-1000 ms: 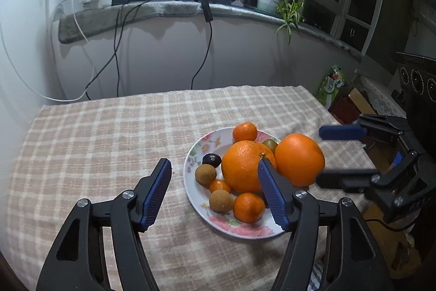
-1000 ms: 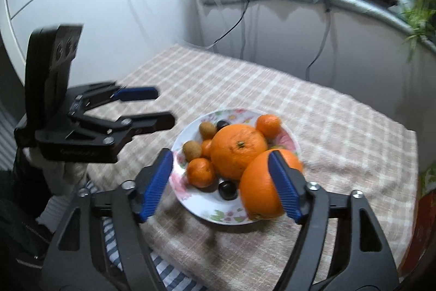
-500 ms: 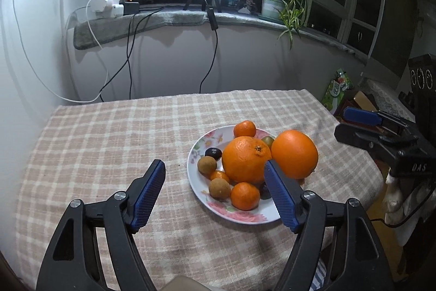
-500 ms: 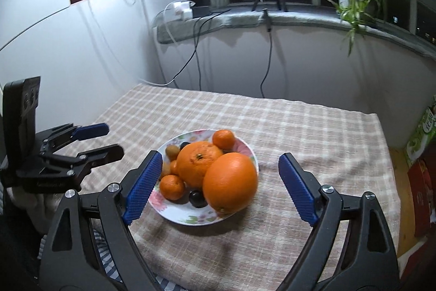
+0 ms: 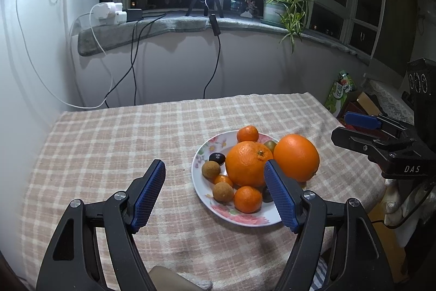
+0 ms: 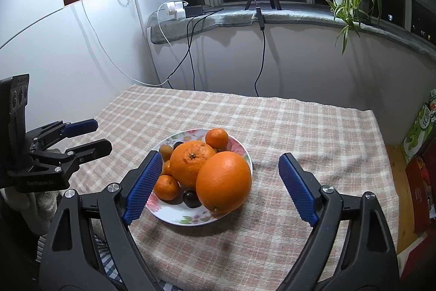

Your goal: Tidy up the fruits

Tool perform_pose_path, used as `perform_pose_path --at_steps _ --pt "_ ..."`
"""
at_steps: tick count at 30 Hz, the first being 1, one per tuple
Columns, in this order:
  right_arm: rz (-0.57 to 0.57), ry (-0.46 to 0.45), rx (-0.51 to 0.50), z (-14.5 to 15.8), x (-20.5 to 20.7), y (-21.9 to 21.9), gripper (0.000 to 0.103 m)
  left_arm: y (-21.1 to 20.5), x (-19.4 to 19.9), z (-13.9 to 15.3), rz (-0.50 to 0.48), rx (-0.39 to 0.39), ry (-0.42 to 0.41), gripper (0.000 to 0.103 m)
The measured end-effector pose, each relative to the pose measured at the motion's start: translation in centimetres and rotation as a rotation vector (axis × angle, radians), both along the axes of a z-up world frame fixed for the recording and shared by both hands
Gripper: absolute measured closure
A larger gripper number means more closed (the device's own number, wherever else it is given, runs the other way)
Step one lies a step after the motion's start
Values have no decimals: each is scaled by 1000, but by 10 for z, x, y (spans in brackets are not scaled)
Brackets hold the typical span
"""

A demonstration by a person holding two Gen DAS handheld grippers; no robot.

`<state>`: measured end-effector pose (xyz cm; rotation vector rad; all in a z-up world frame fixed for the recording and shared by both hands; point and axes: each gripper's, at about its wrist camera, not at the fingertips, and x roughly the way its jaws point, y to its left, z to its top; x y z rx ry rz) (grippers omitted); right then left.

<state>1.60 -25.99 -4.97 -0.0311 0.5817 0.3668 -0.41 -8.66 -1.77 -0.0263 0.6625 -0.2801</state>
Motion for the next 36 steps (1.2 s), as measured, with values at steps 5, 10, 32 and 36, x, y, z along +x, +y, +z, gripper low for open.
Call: perform_pose_path --at_steps 5,10,32,36 --pt "-12 4 4 -2 0 -2 13 0 0 0 2 -1 0 28" --pt "-18 6 12 -3 0 -3 13 0 0 0 1 -2 0 28" --pt "-28 22 18 -6 0 -2 13 -3 -1 0 3 2 -3 28" --pt "-28 21 18 -5 0 -2 13 -3 -1 0 1 3 -3 28"
